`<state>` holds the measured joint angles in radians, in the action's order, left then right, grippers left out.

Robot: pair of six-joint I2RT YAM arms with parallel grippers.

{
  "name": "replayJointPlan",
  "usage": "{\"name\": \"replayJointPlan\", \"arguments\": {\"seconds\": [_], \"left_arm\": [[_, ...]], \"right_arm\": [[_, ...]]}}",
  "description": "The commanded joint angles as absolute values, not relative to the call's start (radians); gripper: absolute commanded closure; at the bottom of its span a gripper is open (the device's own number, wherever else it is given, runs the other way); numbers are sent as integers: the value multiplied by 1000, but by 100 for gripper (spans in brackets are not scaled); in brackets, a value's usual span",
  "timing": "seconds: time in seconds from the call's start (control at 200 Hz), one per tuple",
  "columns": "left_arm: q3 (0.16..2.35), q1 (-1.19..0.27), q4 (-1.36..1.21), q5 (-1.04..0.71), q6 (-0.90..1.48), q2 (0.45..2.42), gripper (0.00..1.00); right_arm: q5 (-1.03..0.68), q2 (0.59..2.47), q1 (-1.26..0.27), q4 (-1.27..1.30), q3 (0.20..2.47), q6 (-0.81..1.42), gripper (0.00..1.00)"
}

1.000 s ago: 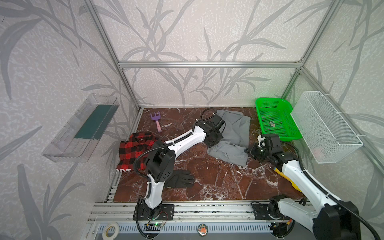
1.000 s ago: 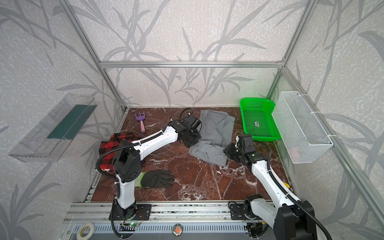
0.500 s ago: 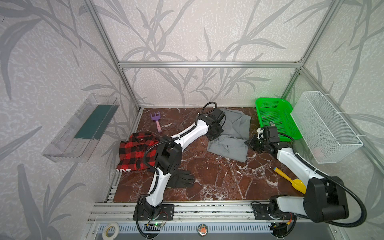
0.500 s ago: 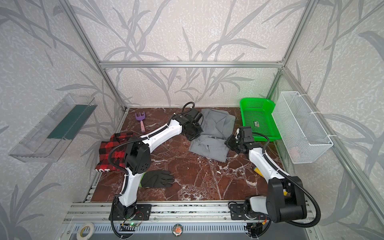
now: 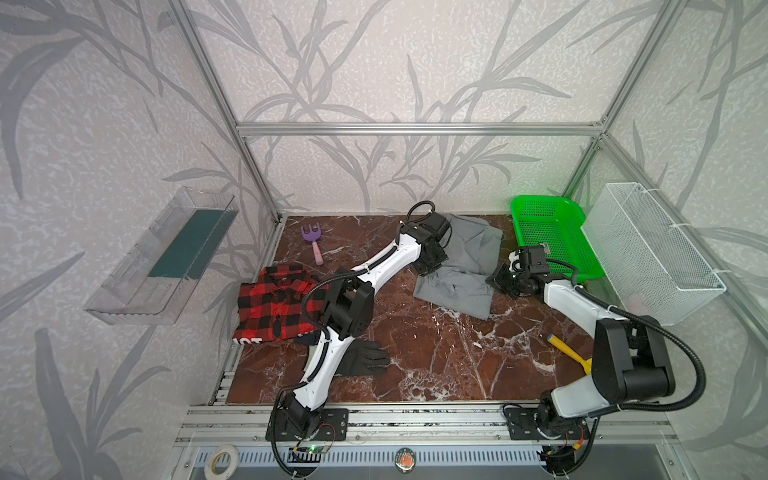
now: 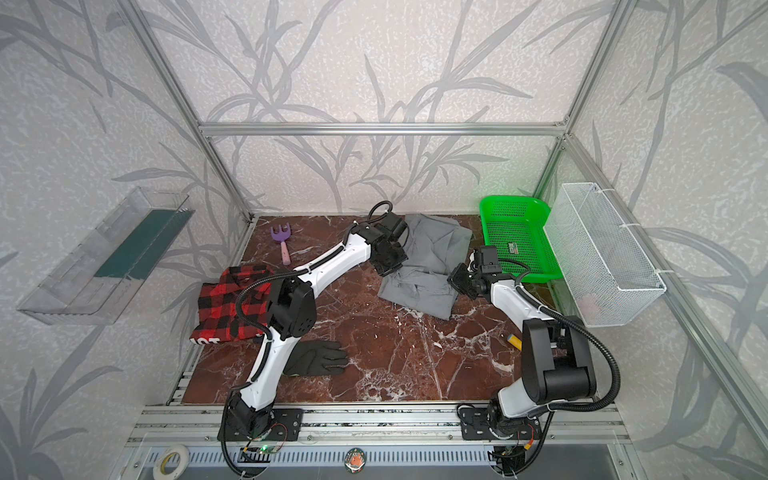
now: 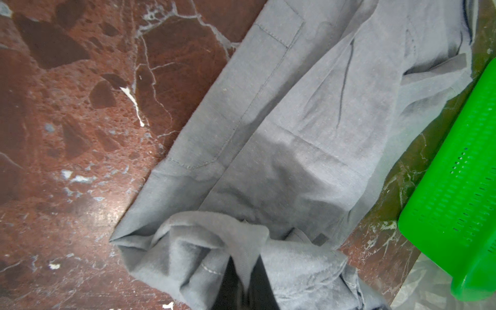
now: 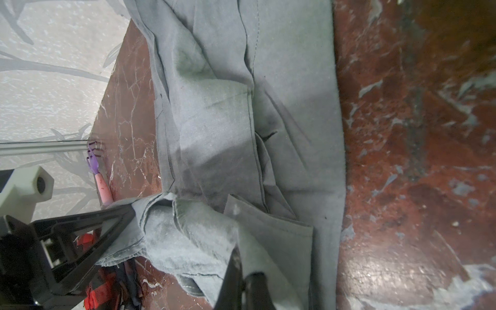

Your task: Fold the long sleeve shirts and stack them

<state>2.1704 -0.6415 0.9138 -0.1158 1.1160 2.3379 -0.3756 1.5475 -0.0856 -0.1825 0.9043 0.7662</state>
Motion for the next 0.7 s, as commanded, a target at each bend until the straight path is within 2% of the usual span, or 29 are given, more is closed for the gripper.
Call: {"name": "replayJointPlan", "arguments": {"seconds": [0.0, 0.09, 0.195, 0.3, 0.415, 0.485, 0.55, 0.575, 0.64, 0.66, 0.695], "left_arm": [[2198, -628, 956, -114, 1102, 2353, 81], [2214, -622, 958, -129, 1100, 2367, 69], [2255, -613, 984, -139, 1097, 2387, 60], [2278, -604, 991, -143, 1088, 2386, 56], [2285, -593, 994, -134, 1084, 2368, 53], [2284, -585, 1002, -126, 1077, 2356, 46], [2281, -577, 1011, -121, 1069, 2341, 44], [2278, -574, 1017, -116, 1065, 2334, 39], [2260, -574, 1022, -113, 1059, 2313, 37], [2248, -574, 1020, -115, 1058, 2305, 31], [2225, -575, 1014, -123, 1057, 2290, 29]], "right_arm": [[-366, 1581, -78, -168, 933, 746, 98], [-362, 1616, -77, -173, 942, 749, 85], [-373, 1645, -75, -192, 967, 737, 74], [-350, 1636, -75, -210, 985, 726, 66], [-313, 1611, -75, -250, 1019, 706, 61], [-293, 1596, -75, -267, 1034, 695, 57], [-286, 1597, -75, -289, 1060, 678, 52], [-284, 1602, -76, -308, 1073, 673, 51], [-296, 1622, -75, -343, 1103, 665, 50], [-302, 1627, -75, -349, 1108, 664, 50], [-310, 1631, -75, -350, 1108, 671, 50]]}}
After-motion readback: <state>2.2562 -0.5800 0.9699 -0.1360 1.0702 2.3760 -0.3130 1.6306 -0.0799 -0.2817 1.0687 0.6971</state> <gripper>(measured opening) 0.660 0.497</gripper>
